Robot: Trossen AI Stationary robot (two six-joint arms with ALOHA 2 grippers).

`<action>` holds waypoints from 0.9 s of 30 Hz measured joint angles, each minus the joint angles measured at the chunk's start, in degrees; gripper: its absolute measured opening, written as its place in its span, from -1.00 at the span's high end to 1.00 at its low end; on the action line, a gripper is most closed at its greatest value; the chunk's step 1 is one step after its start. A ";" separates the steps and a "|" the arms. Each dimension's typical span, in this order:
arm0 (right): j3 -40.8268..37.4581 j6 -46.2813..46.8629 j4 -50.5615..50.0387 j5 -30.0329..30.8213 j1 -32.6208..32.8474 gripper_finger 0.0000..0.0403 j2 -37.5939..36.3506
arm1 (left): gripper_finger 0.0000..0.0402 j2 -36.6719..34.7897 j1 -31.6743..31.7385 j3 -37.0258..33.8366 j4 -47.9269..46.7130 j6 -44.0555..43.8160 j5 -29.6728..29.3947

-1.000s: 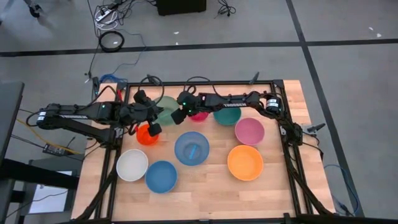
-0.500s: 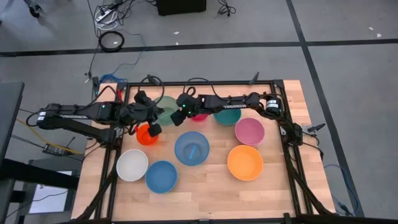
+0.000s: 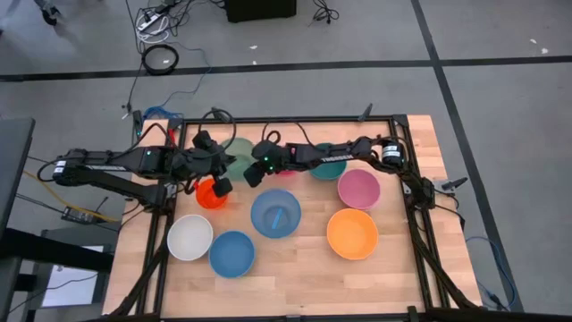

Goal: Nest bowls inside each other
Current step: Stack the light green bowl on top of the light blue bowl

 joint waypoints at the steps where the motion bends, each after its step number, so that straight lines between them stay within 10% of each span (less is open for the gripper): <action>1: -0.63 0.04 0.16 0.00 0.03 0.11 0.01 | 0.83 0.00 0.00 0.00 -0.02 0.00 0.00; 27: -0.72 -10.15 1.97 4.87 0.58 0.13 -0.73 | 0.83 0.01 -0.01 0.00 -0.42 0.04 0.00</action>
